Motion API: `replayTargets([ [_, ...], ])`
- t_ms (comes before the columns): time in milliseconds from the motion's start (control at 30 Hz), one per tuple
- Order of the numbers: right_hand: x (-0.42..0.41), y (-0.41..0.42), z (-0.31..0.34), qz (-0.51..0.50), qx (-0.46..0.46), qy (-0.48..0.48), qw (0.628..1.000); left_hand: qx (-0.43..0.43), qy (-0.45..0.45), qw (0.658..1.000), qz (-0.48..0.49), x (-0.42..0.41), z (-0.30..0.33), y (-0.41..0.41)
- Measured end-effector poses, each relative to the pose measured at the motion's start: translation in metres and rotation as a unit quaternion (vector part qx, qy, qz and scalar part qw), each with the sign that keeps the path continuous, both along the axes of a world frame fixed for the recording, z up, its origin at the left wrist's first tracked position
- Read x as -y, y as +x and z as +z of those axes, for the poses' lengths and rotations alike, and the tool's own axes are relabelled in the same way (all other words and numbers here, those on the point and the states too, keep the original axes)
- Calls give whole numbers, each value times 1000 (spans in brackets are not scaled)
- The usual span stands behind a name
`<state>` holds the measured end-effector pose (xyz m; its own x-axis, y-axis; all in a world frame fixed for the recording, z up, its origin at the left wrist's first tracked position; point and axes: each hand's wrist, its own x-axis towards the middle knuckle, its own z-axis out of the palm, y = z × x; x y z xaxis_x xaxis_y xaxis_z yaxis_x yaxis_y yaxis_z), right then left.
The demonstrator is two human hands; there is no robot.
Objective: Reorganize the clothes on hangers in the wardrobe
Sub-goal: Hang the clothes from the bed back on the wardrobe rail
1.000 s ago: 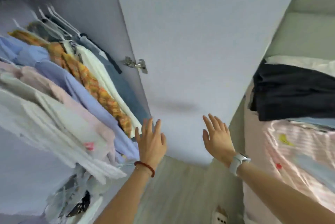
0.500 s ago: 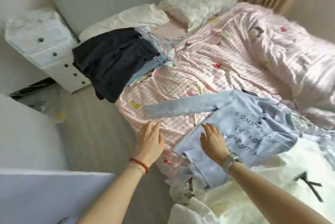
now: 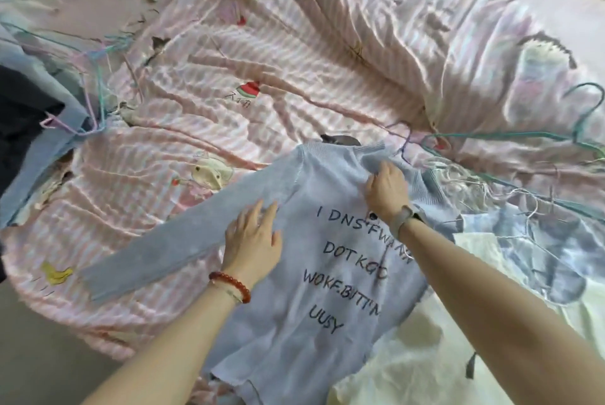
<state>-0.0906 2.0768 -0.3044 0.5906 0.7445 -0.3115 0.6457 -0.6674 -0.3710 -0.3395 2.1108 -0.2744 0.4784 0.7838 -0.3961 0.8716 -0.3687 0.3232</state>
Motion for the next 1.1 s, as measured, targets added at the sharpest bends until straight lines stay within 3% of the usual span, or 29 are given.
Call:
replayTargets([
  [167,-16,46,-42,-74,26,-102,992,-113,-27,988,-98,-6,-45,18],
  [267,-20,60,-53,-85,49,-99,990,-154,-75,980,-102,-2,-65,20],
  [333,-25,65,-52,-94,5,-68,993,-160,-97,977,-98,0,-70,19],
  [433,-25,53,-42,-121,-3,30,992,-102,-86,989,-68,-5,-60,21],
  [500,-20,35,-27,-123,45,114,985,2,-12,999,-32,-12,-40,24],
  [567,-12,15,-8,-77,50,208,974,114,95,989,-14,-21,-14,30],
  [667,-1,-9,29,10,21,301,953,153,204,967,-32,-40,26,34],
  [733,1,-25,55,64,3,334,940,134,184,972,-63,-49,50,31],
  [867,-8,-68,110,124,-56,360,923,124,25,990,-64,-42,81,2],
  [1033,-9,-140,155,225,-107,368,896,198,58,975,83,-9,113,-93],
  [1100,-5,-169,162,253,-84,351,898,213,75,964,139,7,127,-141],
])
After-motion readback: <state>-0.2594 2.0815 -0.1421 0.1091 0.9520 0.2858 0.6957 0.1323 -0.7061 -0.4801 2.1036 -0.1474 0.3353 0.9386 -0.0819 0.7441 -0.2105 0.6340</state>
